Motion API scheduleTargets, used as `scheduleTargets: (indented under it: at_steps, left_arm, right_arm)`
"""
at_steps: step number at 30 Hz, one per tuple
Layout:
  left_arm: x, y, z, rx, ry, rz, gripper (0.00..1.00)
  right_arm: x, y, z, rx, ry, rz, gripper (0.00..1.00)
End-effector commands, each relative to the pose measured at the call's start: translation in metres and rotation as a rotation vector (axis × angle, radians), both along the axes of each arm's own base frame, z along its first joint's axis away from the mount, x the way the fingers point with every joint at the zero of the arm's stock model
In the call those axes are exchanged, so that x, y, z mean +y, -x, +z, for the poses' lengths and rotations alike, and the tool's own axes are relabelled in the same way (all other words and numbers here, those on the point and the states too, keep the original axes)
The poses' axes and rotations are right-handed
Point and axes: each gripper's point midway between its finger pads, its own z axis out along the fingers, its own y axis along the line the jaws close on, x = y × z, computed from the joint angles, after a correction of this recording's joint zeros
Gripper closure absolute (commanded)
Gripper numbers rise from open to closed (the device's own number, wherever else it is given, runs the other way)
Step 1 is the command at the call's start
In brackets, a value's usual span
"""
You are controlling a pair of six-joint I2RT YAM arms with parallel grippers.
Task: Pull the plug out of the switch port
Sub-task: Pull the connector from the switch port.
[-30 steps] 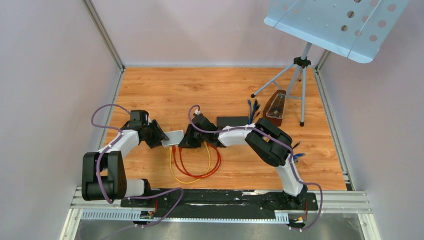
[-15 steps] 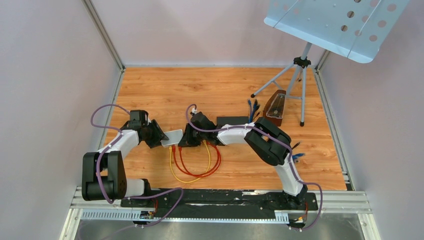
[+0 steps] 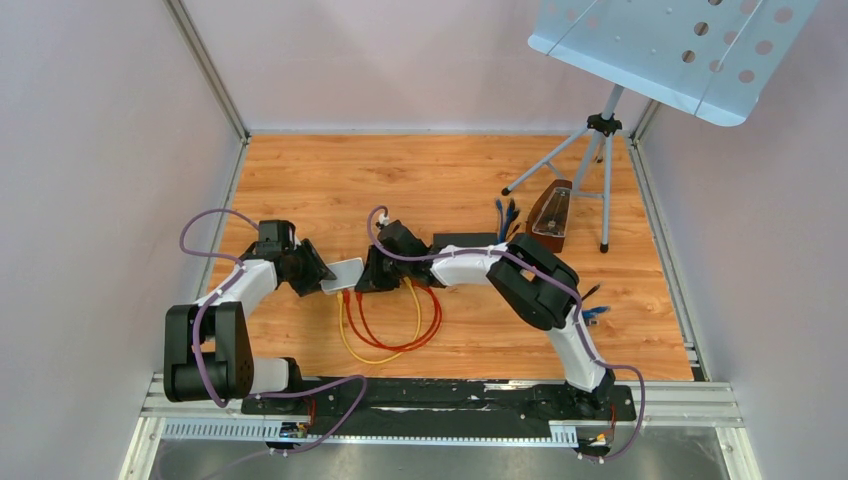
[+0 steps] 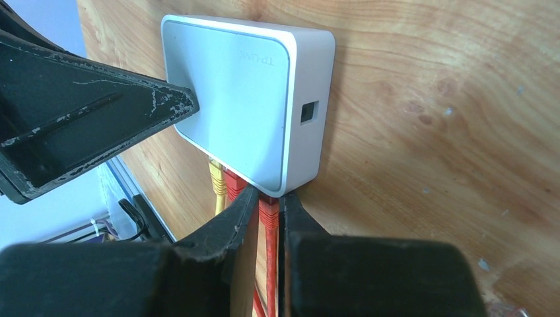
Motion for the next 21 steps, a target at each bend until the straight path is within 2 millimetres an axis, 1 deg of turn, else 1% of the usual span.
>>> scheduleTargets:
  at_steps: [1, 11, 16, 17, 21]
  left_arm:
    - [-0.016, 0.006, 0.002, 0.014, 0.072, -0.023, 0.49]
    - [-0.016, 0.006, 0.001, 0.016, 0.071, -0.023, 0.49]
    - [-0.016, 0.006, 0.002, 0.016, 0.071, -0.021, 0.49]
    - [-0.016, 0.006, 0.001, 0.017, 0.072, -0.021, 0.49]
    - [-0.016, 0.006, 0.001, 0.018, 0.069, -0.023, 0.5]
  right_arm:
    - [-0.001, 0.023, -0.038, 0.027, 0.089, 0.085, 1.0]
    - [0.003, 0.032, -0.035, 0.025, 0.079, 0.148, 1.0]
    - [0.008, 0.034, -0.029, 0.004, 0.063, 0.185, 1.0]
    - [0.004, 0.037, -0.032, 0.017, 0.083, 0.186, 1.0]
    - [0.003, 0.038, -0.032, 0.014, 0.087, 0.193, 1.0]
